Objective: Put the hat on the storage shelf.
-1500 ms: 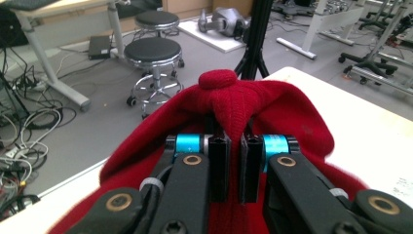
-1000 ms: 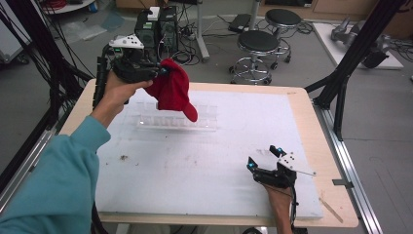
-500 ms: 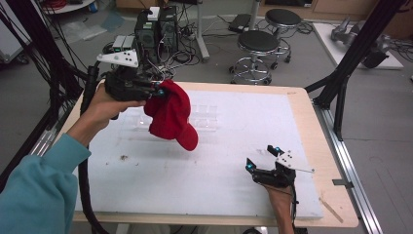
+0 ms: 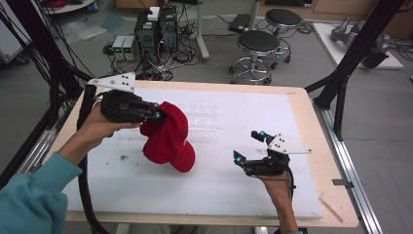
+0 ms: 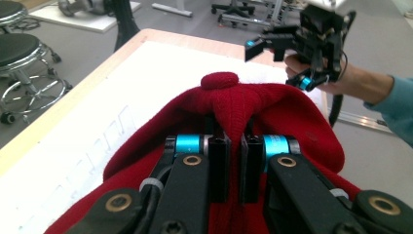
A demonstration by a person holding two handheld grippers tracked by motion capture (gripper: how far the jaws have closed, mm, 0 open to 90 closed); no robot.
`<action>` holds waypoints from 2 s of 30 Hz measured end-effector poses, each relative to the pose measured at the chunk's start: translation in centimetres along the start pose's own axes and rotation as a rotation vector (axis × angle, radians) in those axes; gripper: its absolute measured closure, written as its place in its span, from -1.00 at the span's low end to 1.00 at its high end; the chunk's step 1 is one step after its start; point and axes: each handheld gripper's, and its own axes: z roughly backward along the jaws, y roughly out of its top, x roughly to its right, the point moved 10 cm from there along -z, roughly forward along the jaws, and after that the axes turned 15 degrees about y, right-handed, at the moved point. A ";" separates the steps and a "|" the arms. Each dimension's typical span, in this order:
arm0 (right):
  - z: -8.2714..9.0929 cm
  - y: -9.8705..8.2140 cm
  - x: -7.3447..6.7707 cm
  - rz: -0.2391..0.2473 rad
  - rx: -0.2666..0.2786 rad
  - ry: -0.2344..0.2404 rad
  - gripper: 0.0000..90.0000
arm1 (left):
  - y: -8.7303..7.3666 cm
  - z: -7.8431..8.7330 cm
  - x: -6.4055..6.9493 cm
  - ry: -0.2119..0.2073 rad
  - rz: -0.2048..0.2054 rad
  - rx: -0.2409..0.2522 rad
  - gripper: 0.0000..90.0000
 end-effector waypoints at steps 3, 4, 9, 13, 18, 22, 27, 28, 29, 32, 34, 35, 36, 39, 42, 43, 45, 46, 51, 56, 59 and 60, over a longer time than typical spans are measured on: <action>-1.0 1.2 -1.0 0.023 -0.014 0.063 -0.88 | -0.3 0.1 0.4 -0.008 0.000 -0.002 0.90; -1.4 1.6 -1.2 0.032 -0.019 0.084 -0.88 | -0.3 0.1 0.4 -0.008 0.000 -0.002 0.90; -3.2 3.1 -2.3 0.035 -0.050 0.181 -0.88 | -1.2 0.1 0.9 -0.014 0.016 -0.002 0.90; -4.8 4.0 -3.1 0.044 -0.088 0.252 -0.88 | -1.7 -0.1 1.4 -0.031 0.011 -0.009 0.90; -6.3 4.6 -3.9 0.061 -0.120 0.314 -0.88 | -1.9 -0.3 2.0 -0.054 0.006 -0.005 0.90; -8.2 5.0 -5.2 0.077 -0.162 0.385 -0.88 | -1.9 -0.4 2.5 -0.071 0.004 0.002 0.90; -9.6 5.3 -6.1 0.084 -0.186 0.424 -0.88 | -1.7 -0.5 3.0 -0.094 -0.016 0.008 0.90; -9.8 5.4 -6.2 0.085 -0.188 0.432 -0.88 | -1.7 -0.6 3.1 -0.100 -0.018 0.007 0.90; -10.1 5.4 -6.3 0.082 -0.190 0.441 -0.85 | -1.7 -0.6 3.2 -0.101 -0.020 0.006 0.90; -10.5 5.5 -6.6 0.080 -0.191 0.477 -0.67 | -1.6 -0.7 3.4 -0.109 -0.023 0.007 0.90; -10.7 5.4 -6.8 0.083 -0.200 0.495 -0.64 | -1.6 -0.8 3.6 -0.114 -0.027 0.007 0.90; -10.9 5.4 -6.9 0.080 -0.203 0.498 -0.62 | -1.6 -0.8 3.7 -0.116 -0.027 0.008 0.90; -10.9 5.3 -7.0 0.079 -0.206 0.506 -0.59 | -1.5 -0.9 3.7 -0.118 -0.034 0.008 0.90; -11.1 5.3 -7.3 0.078 -0.214 0.528 -0.48 | -1.4 -1.1 4.0 -0.123 -0.034 0.008 0.90; -11.2 5.2 -7.4 0.074 -0.217 0.537 -0.38 | -1.3 -1.3 4.2 -0.130 -0.035 0.009 0.90; -11.2 5.2 -7.4 0.074 -0.217 0.537 -0.38 | -1.3 -1.3 4.2 -0.130 -0.035 0.009 0.90; -11.2 5.2 -7.7 0.074 -0.226 0.555 -0.18 | -1.3 -1.5 4.5 -0.136 -0.045 0.005 0.90; -11.2 5.2 -7.7 0.080 -0.230 0.558 -0.09 | -1.2 -1.5 4.5 -0.137 -0.044 0.007 0.90; -11.1 5.2 -7.8 0.085 -0.241 0.554 0.37 | -1.1 -1.7 4.8 -0.145 -0.045 0.008 0.90; -10.9 5.3 -7.7 0.070 -0.239 0.547 0.70 | -1.1 -1.7 4.7 -0.141 -0.041 0.006 0.90; -10.8 5.4 -7.6 0.062 -0.244 0.530 0.78 | -1.2 -1.7 4.6 -0.136 -0.042 0.000 0.88; -10.8 5.4 -7.6 0.062 -0.243 0.530 0.81 | -1.2 -1.7 4.6 -0.135 -0.040 -0.001 0.86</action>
